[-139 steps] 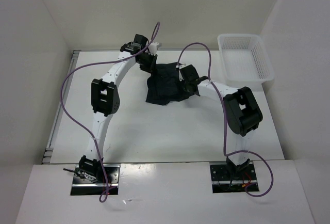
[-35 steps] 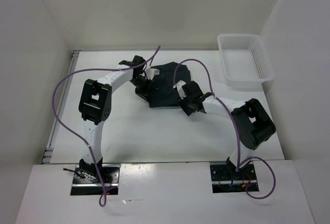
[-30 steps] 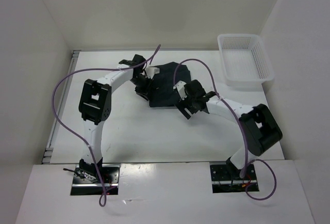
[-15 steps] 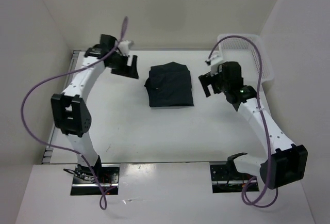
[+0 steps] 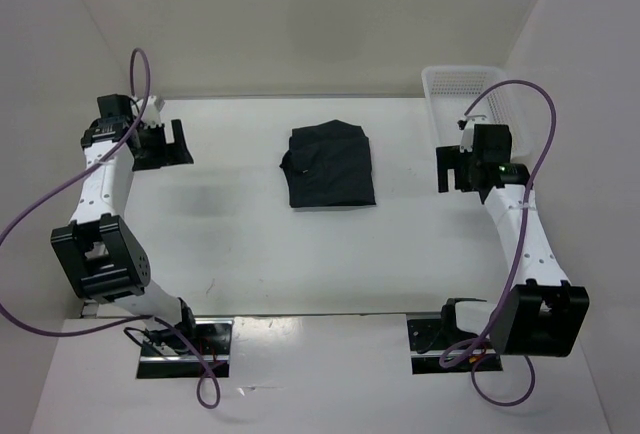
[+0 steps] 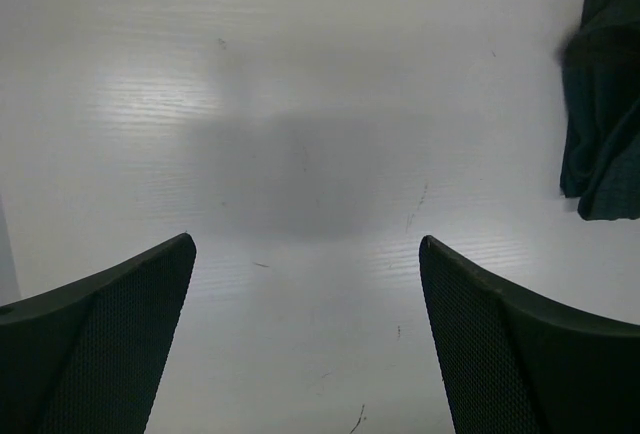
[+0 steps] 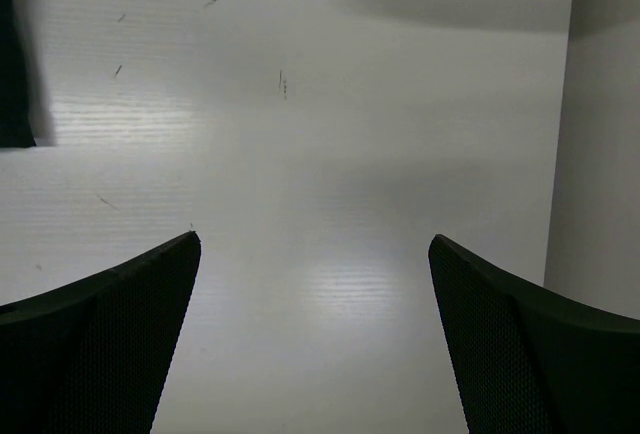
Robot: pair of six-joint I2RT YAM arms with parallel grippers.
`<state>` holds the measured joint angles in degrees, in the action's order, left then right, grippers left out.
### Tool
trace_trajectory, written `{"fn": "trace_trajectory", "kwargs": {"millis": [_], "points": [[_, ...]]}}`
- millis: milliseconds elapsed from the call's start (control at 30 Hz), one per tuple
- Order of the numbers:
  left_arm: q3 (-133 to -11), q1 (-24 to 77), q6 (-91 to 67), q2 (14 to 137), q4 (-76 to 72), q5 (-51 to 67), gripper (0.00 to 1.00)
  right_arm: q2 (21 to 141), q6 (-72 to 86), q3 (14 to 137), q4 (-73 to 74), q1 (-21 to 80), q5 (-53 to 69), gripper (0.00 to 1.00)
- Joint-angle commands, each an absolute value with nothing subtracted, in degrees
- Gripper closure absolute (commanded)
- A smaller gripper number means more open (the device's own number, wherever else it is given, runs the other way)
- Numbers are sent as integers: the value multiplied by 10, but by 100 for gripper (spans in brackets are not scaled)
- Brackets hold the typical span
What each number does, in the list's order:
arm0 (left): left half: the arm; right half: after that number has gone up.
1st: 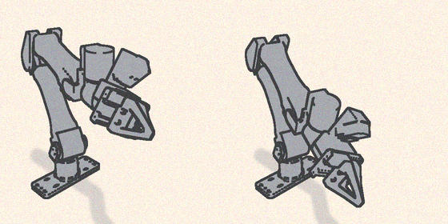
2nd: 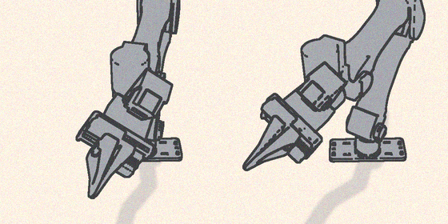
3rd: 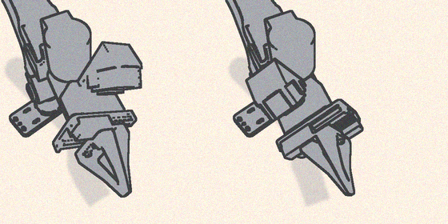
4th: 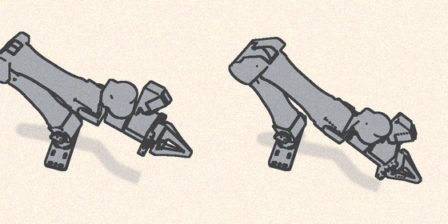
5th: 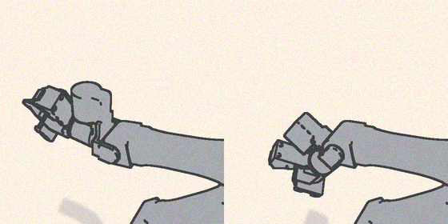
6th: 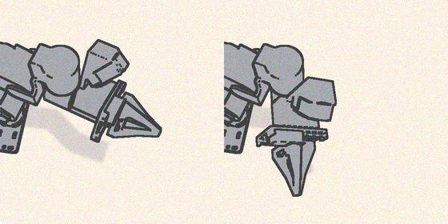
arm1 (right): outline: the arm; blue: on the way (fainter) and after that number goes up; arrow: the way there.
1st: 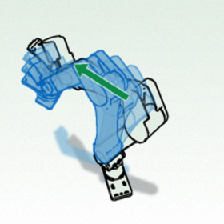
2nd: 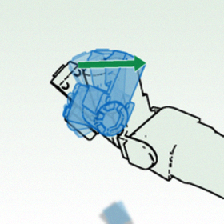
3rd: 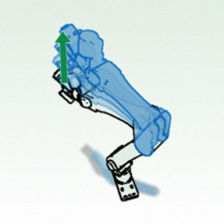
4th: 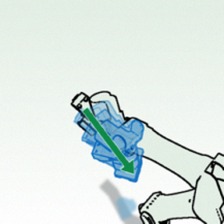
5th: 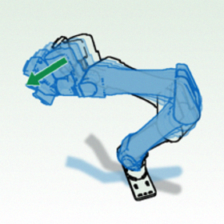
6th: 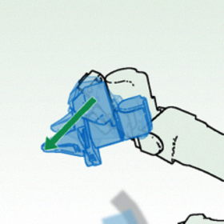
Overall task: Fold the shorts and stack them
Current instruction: Fold the shorts
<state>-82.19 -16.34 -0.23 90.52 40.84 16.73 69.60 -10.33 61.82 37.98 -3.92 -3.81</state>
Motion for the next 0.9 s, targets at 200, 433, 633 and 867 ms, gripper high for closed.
{"fn": "trace_trajectory", "kwargs": {"millis": [200,433,633,867], "points": [[-816,-188,0,871,396,171,1,654,-55,628,431,-40,-62,0],[-792,-188,0,839,391,171,1,643,-45,623,431,-40,-62,0],[-787,-188,0,827,386,171,1,643,-45,623,425,-40,-62,0],[-781,-188,0,817,386,176,1,626,-50,611,414,-40,-68,0]]}}
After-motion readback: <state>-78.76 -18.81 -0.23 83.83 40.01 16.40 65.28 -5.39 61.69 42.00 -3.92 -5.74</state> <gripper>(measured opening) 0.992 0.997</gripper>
